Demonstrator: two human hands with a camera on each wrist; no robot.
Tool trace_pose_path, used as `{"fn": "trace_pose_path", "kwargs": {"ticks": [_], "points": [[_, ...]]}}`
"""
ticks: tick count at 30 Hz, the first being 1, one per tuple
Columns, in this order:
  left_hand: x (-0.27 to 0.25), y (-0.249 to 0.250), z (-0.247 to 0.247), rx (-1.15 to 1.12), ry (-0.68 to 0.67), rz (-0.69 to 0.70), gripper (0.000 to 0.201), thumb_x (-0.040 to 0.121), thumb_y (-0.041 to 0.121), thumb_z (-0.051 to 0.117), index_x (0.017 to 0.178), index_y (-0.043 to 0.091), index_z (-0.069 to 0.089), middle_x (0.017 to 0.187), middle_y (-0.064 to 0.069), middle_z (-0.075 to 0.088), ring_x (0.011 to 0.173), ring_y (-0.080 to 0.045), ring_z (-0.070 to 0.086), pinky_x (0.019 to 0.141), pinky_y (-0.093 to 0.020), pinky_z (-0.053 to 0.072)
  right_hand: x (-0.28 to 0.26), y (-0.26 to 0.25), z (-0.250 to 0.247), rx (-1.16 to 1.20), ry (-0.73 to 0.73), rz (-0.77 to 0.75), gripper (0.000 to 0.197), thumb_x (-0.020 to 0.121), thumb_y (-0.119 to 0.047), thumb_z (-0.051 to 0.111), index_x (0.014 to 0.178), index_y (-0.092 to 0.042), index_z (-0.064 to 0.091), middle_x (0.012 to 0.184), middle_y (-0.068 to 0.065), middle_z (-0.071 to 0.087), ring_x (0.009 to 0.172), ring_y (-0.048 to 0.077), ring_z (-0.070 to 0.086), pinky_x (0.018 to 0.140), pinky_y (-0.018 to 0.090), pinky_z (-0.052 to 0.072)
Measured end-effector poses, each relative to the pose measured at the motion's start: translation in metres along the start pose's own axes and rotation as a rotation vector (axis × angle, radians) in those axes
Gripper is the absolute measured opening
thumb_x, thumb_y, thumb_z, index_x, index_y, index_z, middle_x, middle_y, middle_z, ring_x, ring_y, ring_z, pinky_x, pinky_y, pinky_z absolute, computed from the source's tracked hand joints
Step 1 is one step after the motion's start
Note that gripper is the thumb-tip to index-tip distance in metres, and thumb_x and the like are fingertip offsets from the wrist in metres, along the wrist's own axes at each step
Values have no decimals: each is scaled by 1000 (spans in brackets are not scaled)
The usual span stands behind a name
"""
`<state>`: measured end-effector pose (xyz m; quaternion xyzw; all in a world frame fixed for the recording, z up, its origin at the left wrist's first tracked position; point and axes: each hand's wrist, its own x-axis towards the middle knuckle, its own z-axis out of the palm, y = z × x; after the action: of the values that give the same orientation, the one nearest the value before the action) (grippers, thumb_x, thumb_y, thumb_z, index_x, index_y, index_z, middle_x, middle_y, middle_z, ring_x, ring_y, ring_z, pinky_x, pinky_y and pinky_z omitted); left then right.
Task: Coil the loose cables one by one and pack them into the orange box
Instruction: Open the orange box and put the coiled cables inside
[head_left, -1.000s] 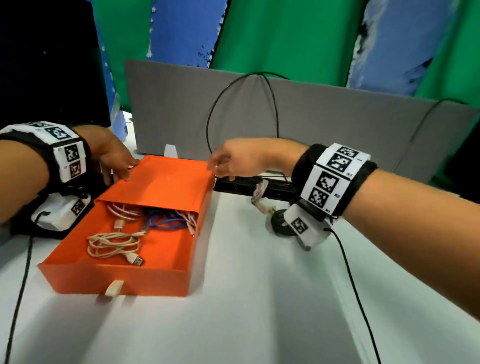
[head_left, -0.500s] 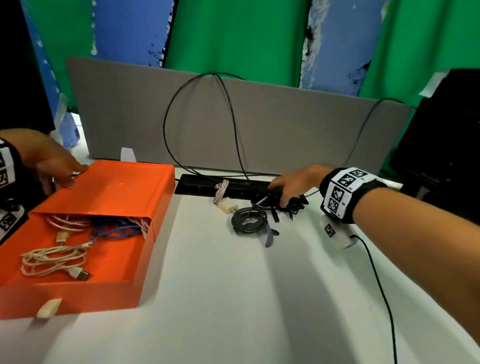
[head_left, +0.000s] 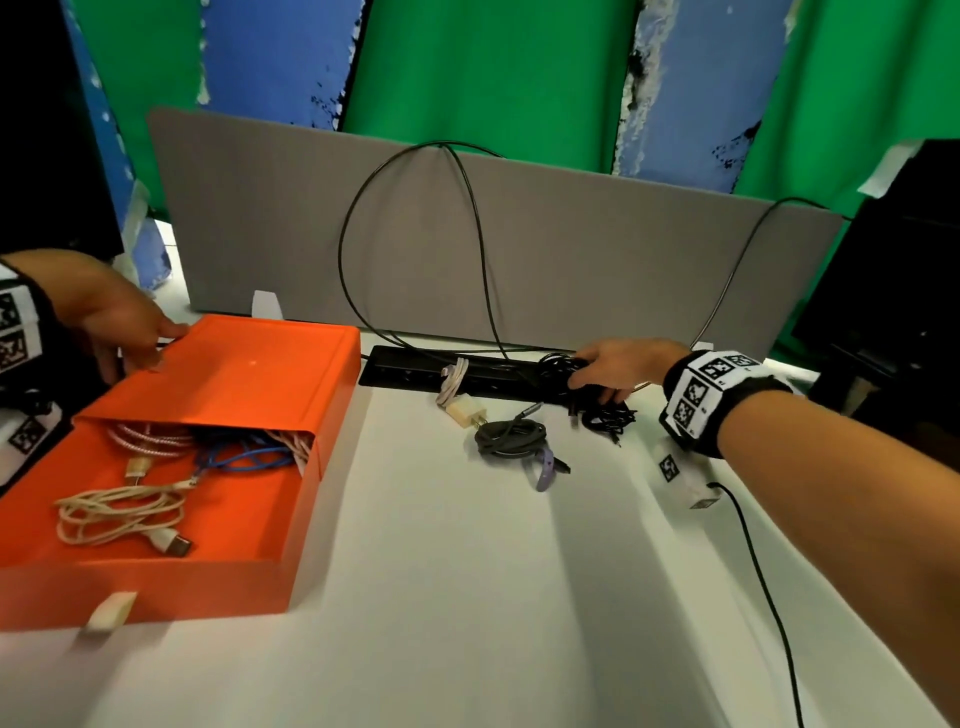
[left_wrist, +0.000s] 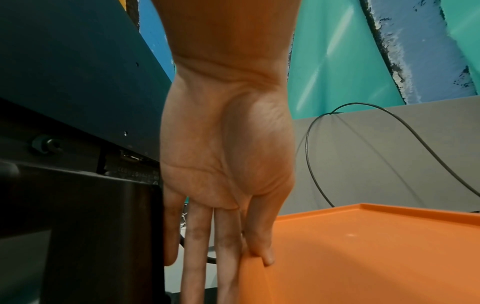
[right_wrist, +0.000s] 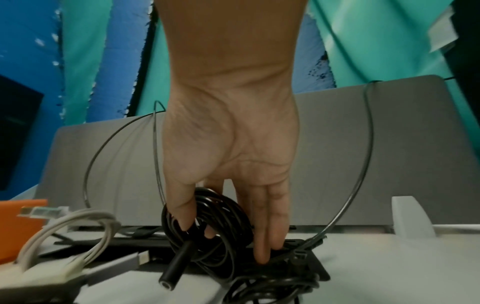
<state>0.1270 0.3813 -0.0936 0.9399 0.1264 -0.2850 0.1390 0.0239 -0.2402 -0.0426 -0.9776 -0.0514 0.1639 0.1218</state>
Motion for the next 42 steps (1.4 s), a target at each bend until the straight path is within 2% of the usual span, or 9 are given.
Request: {"fn": "trace_pose_path", "kwargs": {"ticks": [5, 11, 14, 17, 24, 30, 32, 36, 42], "points": [[-1, -2, 12, -70, 35, 9, 113, 21, 47, 85, 121, 42, 33, 119, -8, 64, 94, -26, 73, 76, -40, 61, -4, 9, -12, 203, 73, -22, 26, 102, -35, 54, 123, -21, 57, 112, 1, 68, 87, 21, 73, 79, 32, 60], [-4, 0, -2, 9, 81, 9, 128, 23, 50, 92, 135, 44, 32, 118, -6, 65, 95, -26, 73, 77, -42, 61, -2, 0, -7, 82, 113, -89, 28, 100, -36, 56, 121, -17, 60, 100, 0, 70, 81, 17, 69, 76, 32, 57], [-44, 10, 2, 97, 111, -28, 99, 70, 28, 87, 148, 34, 26, 118, -10, 64, 97, -28, 72, 77, -39, 61, -8, -19, -15, 79, 168, -152, 24, 101, -37, 56, 115, -19, 61, 99, -1, 71, 82, 17, 71, 70, 29, 55], [-116, 59, 30, 75, 82, -41, 80, 96, 2, 57, 156, 23, 10, 117, -19, 60, 101, -38, 69, 85, -45, 58, -23, -54, -30, 115, 223, -247, 23, 101, -39, 55, 115, -22, 61, 104, 3, 72, 88, 20, 72, 83, 36, 59], [-158, 70, 35, 170, 60, -50, 73, 102, 9, 48, 157, 18, 2, 117, -14, 61, 104, -34, 67, 94, -41, 51, -86, -176, -29, -94, 365, -608, 24, 101, -45, 52, 110, -24, 59, 90, -9, 61, 91, 17, 59, 71, 30, 41], [-175, 65, 39, 64, 75, -48, 46, 100, 10, 52, 145, 8, 43, 135, -20, 57, 123, -38, 57, 92, -44, 55, -126, -273, 37, -273, 272, -936, 32, 97, -49, 54, 117, -24, 58, 102, -4, 51, 93, 17, 50, 77, 33, 41], [-179, 70, 42, 72, 22, -51, 49, 101, 1, 47, 148, 11, 36, 142, -22, 49, 128, -41, 51, 83, -41, 54, -130, -295, 62, -330, 229, -992, 23, 97, -49, 55, 112, -31, 58, 97, -8, 51, 89, 18, 51, 72, 33, 42], [-169, 67, 38, 148, 8, -65, 69, 101, 5, 48, 157, 17, 10, 138, -23, 52, 117, -40, 61, 101, -56, 46, -123, -328, 107, -451, 259, -856, 27, 97, -40, 53, 117, -25, 63, 110, 3, 65, 95, 27, 62, 65, 34, 43], [-171, 70, 36, 209, 39, -34, 69, 102, 11, 49, 158, 14, 8, 140, -19, 52, 108, -33, 65, 104, -49, 46, -119, -349, 145, -597, 236, -790, 28, 102, -10, 43, 116, -15, 66, 119, 4, 66, 106, 27, 66, 68, 34, 47]]}}
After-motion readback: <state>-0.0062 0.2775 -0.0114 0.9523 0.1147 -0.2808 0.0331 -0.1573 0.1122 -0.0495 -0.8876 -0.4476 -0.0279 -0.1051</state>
